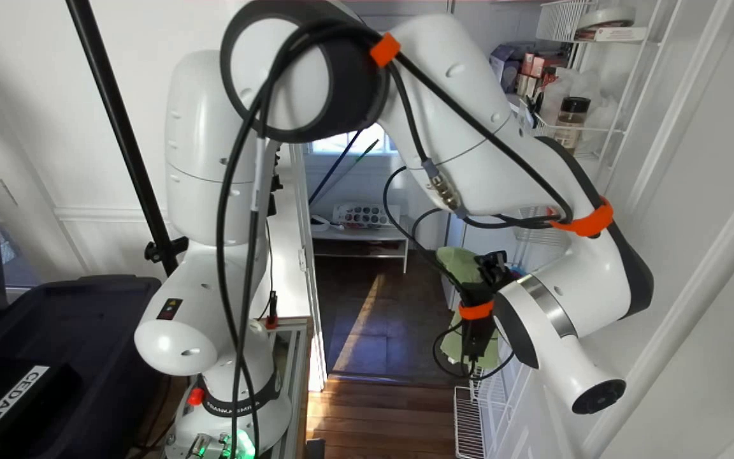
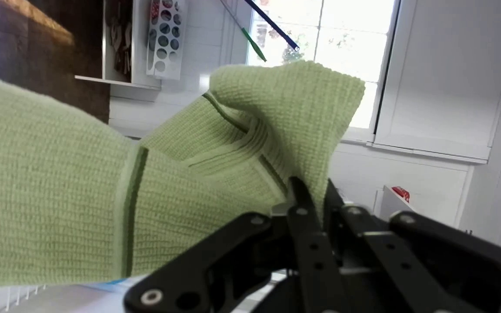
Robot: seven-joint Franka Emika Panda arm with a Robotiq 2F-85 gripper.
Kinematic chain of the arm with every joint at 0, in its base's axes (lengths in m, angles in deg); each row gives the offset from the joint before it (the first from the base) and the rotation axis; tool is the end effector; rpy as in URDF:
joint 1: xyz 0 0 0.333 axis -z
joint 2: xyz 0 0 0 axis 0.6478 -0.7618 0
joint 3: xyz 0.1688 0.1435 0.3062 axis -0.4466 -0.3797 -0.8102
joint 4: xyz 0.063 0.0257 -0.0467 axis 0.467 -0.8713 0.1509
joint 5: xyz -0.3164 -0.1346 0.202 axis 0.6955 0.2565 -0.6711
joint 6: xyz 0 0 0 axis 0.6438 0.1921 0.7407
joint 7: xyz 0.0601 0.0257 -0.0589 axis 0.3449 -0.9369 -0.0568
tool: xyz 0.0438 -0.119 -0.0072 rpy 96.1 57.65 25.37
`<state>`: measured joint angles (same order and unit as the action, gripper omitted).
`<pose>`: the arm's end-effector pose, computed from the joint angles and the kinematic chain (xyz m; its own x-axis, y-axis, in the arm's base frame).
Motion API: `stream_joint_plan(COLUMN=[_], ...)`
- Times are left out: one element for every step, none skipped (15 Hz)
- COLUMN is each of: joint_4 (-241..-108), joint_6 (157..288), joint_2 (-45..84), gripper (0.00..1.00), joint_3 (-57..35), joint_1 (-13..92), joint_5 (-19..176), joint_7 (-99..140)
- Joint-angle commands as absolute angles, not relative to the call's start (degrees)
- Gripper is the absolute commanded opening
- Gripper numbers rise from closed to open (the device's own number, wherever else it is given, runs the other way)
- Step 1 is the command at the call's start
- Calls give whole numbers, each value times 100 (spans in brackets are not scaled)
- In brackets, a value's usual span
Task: Place the green towel next to the stacked cups
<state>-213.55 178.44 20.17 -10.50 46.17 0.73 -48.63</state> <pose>0.4982 0.0347 0.2971 0.9927 0.0574 0.1064 0.1145 -0.1635 -0.9799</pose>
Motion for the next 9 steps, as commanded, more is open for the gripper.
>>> stream_joint_plan(joint_4=[-20891, -20819, -20746, -20674, -20616, -20548, -20500, -20447, -20404], joint_6=[17948, 17978, 18003, 18037, 18089, 18141, 18199, 18271, 18373], joint_2=[1641, 1604, 1577, 1554, 1525, 1476, 1433, 1372, 1312], gripper=[2, 2, 2, 2, 2, 2, 2, 2, 2], joint_3=[-1141, -1155, -1165, -1172, -1180, -1184, -1188, -1204, -1222], joint_1=[4511, 4485, 4460, 4433, 4410, 4387, 4373, 4358, 4333], joint_5=[-402, -468, -522, -521, -546, -569, -624, -695, -786], joint_7=[-5247, -5384, -5504, -5673, -5831, -5954, -6054, -6173, -6321])
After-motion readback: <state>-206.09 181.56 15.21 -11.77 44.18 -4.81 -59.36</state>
